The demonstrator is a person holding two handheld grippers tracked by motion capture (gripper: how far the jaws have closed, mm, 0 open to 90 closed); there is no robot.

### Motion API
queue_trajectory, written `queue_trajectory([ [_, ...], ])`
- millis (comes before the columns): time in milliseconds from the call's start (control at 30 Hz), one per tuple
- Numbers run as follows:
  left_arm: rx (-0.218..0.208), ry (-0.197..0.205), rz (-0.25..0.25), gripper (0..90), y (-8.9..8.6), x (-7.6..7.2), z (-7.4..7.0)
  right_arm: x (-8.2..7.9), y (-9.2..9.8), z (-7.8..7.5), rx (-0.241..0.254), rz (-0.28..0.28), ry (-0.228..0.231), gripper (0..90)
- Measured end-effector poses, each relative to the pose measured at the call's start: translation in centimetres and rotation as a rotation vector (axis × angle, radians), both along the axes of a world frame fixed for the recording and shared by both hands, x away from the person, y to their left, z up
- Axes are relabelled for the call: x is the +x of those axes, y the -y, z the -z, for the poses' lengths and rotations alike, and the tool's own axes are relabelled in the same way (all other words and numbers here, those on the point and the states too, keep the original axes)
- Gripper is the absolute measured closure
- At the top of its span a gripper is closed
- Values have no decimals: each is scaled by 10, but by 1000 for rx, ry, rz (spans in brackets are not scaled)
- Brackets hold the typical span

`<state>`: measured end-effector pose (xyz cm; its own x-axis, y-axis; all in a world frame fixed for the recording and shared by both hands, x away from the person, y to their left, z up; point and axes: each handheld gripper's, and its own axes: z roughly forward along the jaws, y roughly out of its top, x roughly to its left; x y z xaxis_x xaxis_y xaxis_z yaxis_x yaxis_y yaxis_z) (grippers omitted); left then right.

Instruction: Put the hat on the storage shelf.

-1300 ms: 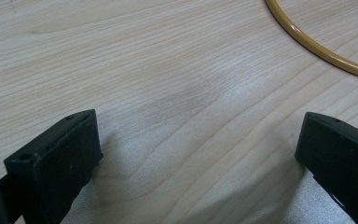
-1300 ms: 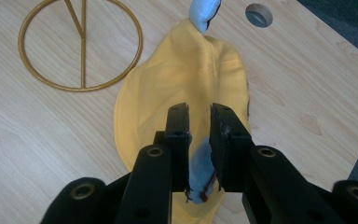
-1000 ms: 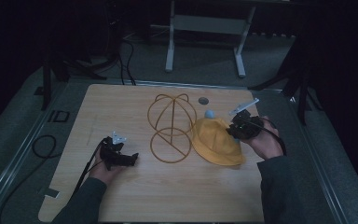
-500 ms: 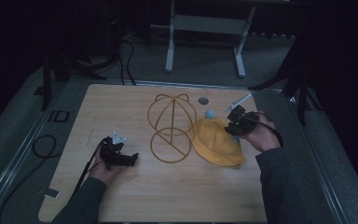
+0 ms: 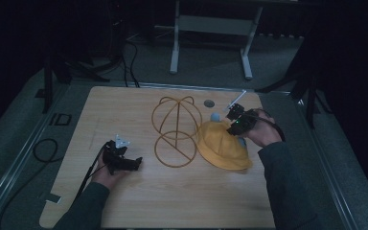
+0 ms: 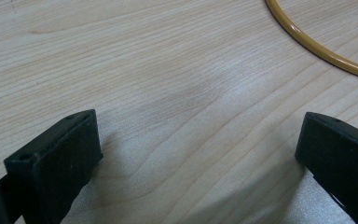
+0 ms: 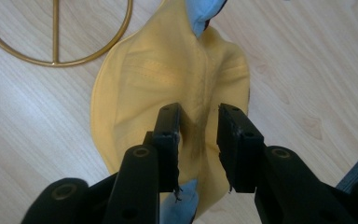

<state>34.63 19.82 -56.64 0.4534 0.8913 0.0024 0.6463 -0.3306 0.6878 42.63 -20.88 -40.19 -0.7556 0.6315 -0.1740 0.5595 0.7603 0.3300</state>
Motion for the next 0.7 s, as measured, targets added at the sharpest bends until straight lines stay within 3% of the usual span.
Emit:
queue_trajectory([
  [400, 1, -1, 1, 1, 0, 0, 0, 24, -16, 11, -55, -6, -108, 652],
  [567, 2, -1, 2, 1, 0, 0, 0, 31, -20, 16, -86, -8, -137, 819],
  [700, 1, 0, 0, 1, 0, 0, 0, 31, -21, 15, -96, -30, -142, 837],
])
